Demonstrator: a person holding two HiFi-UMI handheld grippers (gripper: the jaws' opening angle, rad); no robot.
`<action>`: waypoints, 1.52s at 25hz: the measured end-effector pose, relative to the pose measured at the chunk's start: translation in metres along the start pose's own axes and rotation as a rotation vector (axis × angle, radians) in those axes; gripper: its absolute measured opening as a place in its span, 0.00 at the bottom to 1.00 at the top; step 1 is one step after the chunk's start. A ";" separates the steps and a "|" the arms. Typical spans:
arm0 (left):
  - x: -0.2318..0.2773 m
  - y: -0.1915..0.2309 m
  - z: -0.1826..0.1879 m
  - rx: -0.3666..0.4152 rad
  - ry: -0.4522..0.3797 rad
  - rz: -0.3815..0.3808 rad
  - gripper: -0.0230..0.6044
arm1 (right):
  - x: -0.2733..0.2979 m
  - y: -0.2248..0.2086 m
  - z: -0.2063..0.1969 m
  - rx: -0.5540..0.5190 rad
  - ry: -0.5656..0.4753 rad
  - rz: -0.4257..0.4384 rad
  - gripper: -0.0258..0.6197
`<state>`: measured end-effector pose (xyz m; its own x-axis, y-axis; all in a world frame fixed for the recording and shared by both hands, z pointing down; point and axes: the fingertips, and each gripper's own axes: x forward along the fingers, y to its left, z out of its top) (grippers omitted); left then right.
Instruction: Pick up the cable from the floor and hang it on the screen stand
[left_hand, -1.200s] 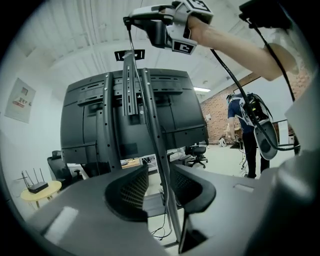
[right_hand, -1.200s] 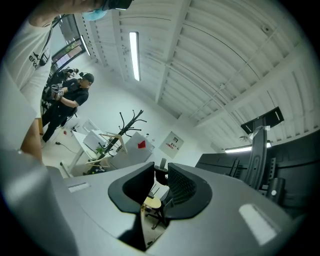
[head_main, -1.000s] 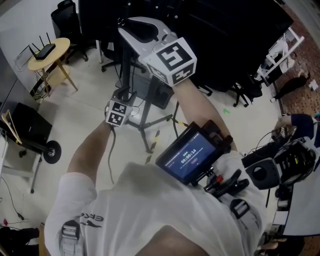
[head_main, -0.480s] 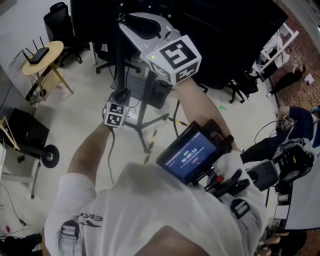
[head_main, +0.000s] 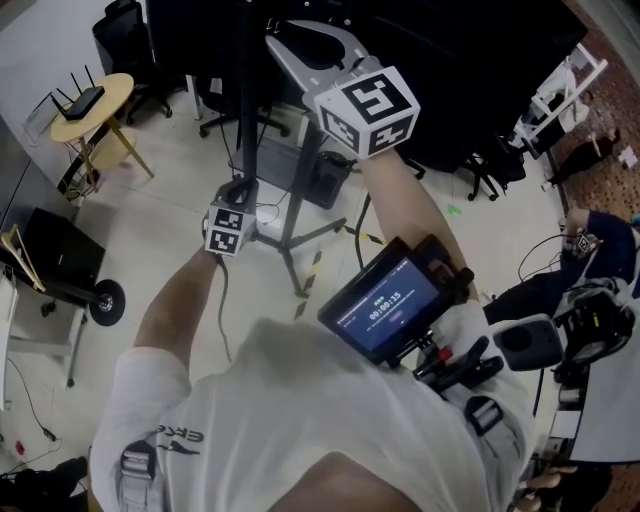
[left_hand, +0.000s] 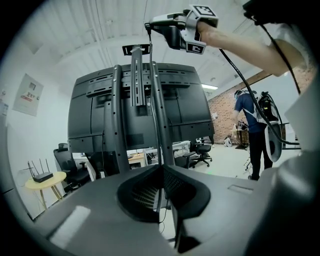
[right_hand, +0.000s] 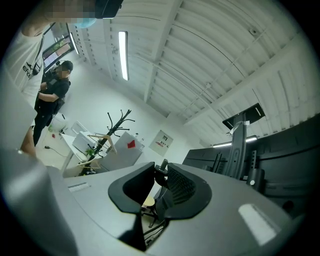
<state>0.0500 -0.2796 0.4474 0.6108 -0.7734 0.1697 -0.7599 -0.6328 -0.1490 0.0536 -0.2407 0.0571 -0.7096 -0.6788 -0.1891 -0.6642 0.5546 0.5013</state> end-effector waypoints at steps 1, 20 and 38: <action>-0.003 0.000 -0.001 -0.002 0.000 -0.002 0.06 | 0.000 -0.001 -0.001 0.003 0.001 -0.003 0.18; -0.001 -0.018 -0.001 0.028 0.003 -0.073 0.15 | 0.005 0.012 0.009 0.002 -0.014 0.040 0.18; 0.019 -0.014 -0.012 0.052 0.025 -0.032 0.19 | 0.002 0.015 0.035 -0.010 -0.057 0.055 0.18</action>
<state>0.0698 -0.2855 0.4642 0.6287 -0.7517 0.1993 -0.7267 -0.6591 -0.1936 0.0340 -0.2165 0.0350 -0.7574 -0.6188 -0.2087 -0.6215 0.5850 0.5210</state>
